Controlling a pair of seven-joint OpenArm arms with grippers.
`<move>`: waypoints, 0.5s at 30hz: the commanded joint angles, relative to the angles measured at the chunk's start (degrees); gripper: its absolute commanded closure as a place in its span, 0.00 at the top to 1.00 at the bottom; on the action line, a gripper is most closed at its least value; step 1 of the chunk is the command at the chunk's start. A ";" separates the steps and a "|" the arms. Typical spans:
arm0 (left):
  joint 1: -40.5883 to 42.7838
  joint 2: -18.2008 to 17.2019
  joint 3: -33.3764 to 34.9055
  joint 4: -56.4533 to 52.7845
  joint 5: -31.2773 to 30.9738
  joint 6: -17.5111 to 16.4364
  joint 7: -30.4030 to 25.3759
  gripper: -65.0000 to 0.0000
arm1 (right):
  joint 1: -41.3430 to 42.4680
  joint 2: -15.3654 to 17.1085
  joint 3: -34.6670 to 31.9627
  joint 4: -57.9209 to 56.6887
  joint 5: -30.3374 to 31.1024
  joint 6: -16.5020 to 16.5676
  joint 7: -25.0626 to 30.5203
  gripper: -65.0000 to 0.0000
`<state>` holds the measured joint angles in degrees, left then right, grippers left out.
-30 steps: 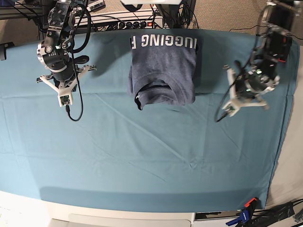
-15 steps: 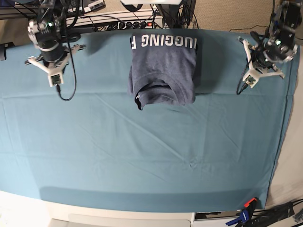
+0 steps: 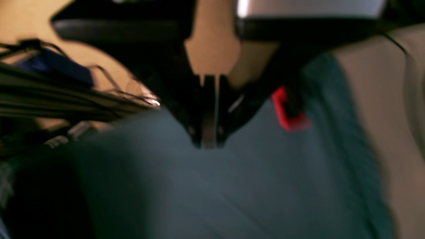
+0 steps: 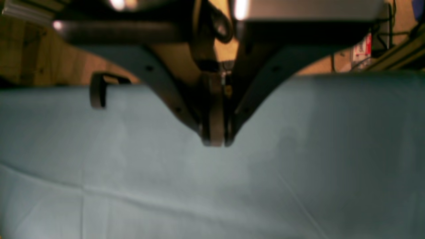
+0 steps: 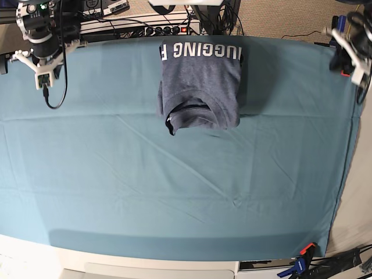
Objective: Fold the T-shirt properly
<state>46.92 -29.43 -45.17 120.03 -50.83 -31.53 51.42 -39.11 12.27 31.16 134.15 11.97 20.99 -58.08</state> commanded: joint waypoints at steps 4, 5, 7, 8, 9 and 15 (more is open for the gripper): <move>6.51 1.75 -2.27 0.74 -3.45 -0.81 0.26 0.00 | -5.07 0.57 0.50 0.85 0.07 0.04 0.42 0.00; 7.80 2.19 -2.27 0.74 -3.48 -1.68 0.48 0.00 | -6.29 0.57 0.50 0.85 0.07 0.04 0.39 0.00; 10.05 2.97 -2.27 0.74 -4.72 -2.27 1.31 0.00 | -8.59 0.57 0.50 0.85 0.07 0.02 0.02 0.00; 11.17 3.45 -2.27 0.74 -5.35 -2.67 1.68 0.00 | -9.66 0.55 0.50 0.85 0.09 0.00 -0.20 0.00; 12.07 3.91 -2.27 0.74 -5.60 -3.17 1.81 0.00 | -10.73 0.57 0.50 0.85 0.07 0.00 -0.37 0.00; 16.98 5.84 -2.36 0.74 -5.81 -3.74 2.67 0.00 | -16.81 0.59 0.50 0.85 0.57 0.00 -1.64 0.00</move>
<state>62.87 -23.29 -46.96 120.11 -55.64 -35.03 54.24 -55.31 12.38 31.22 134.15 12.36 21.04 -60.01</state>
